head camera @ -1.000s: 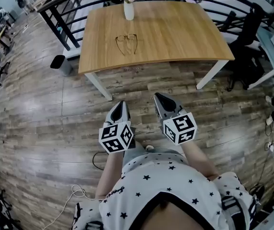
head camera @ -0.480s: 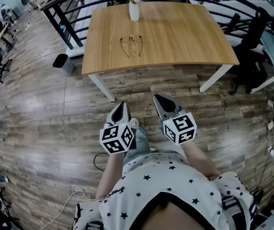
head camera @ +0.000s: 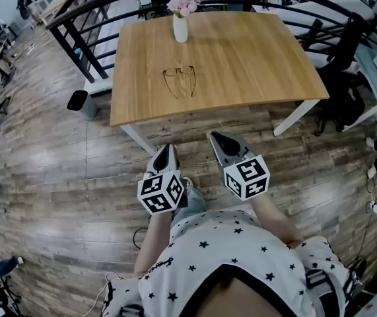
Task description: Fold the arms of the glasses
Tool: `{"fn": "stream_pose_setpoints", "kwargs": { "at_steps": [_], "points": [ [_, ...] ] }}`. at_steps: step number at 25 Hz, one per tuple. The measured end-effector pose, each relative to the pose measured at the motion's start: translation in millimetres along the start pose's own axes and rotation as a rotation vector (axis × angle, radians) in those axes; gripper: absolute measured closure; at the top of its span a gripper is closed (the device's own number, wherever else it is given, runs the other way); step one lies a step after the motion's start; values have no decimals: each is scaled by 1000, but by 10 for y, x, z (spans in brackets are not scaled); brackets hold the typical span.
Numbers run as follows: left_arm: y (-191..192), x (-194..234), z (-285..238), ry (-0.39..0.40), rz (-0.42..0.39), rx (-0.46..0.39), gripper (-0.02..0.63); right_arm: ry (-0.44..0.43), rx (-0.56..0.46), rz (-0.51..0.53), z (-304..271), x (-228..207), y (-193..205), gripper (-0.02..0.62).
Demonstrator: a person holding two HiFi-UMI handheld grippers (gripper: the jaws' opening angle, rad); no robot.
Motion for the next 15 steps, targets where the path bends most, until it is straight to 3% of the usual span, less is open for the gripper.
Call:
{"fn": "stream_pose_setpoints", "kwargs": {
  "at_steps": [15],
  "points": [
    [-641, 526, -686, 25, 6, 16, 600, -17, 9, 22, -1107, -81, -292, 577]
  ]
}}
Point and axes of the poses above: the fingertips, and each gripper's own axes: z backward along the fingers, x to its left, y out of its underside, the point moved 2 cm from there along z, backward along the fingers, and after that the axes turned 13 degrees about z, right-handed, at the moved point
